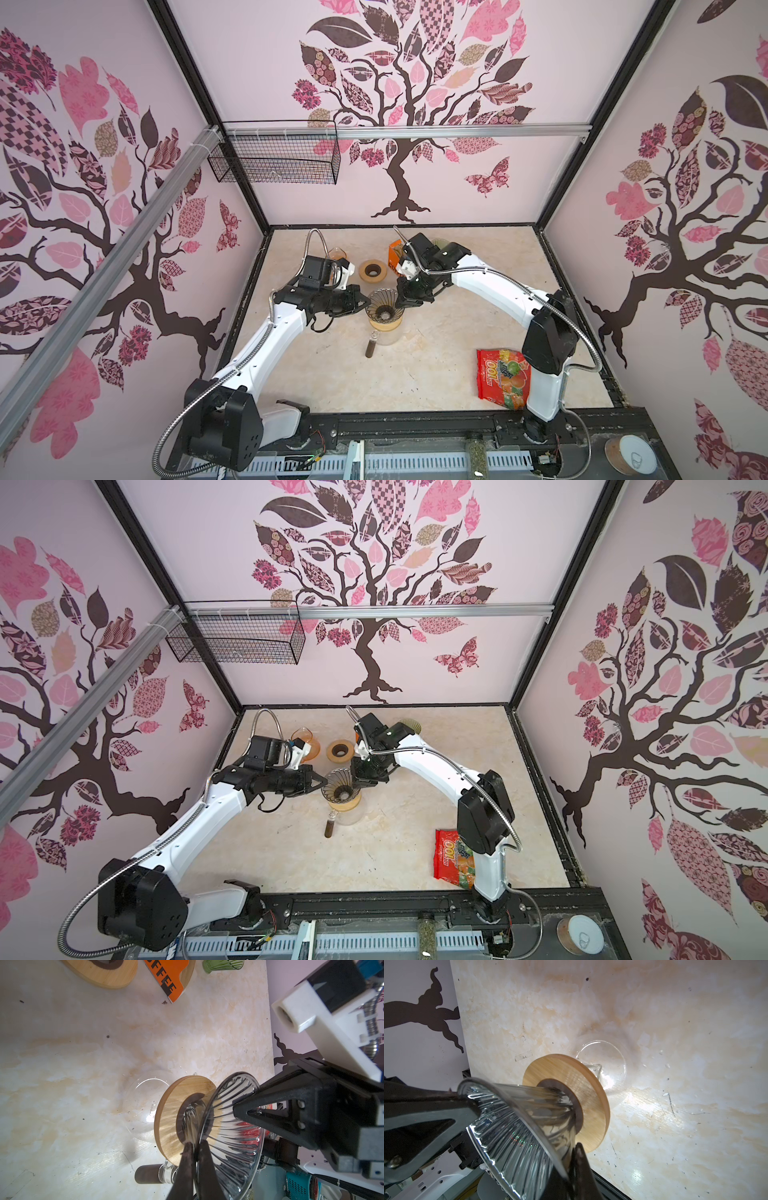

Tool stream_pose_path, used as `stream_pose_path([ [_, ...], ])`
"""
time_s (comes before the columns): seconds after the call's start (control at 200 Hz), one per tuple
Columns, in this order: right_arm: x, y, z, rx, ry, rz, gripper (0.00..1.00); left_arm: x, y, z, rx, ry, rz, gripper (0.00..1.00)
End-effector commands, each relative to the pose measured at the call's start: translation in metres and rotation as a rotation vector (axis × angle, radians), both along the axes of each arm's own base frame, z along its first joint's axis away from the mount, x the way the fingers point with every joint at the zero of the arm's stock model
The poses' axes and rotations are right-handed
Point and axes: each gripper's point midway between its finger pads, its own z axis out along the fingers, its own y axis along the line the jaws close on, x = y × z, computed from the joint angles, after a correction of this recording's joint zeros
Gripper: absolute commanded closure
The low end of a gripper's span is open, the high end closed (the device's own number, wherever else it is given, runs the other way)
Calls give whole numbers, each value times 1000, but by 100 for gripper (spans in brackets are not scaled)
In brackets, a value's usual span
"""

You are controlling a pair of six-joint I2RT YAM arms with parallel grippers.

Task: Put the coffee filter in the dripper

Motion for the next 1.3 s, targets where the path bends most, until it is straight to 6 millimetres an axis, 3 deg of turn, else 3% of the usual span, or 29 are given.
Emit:
stream_pose_path([
  [0.0, -24, -8, -58, -116, 98, 81, 97, -38, 23, -75, 160, 258, 26, 96],
  [0.34, -31, -15, -74, -136, 118, 80, 97, -46, 27, -97, 184, 331, 40, 97],
  [0.88, -25, -13, -70, -143, 70, 70, 97, -50, 36, -118, 190, 368, 165, 100],
  [1.295, -35, -9, -73, -184, 27, 111, 98, -60, 43, -128, 159, 348, 265, 100],
])
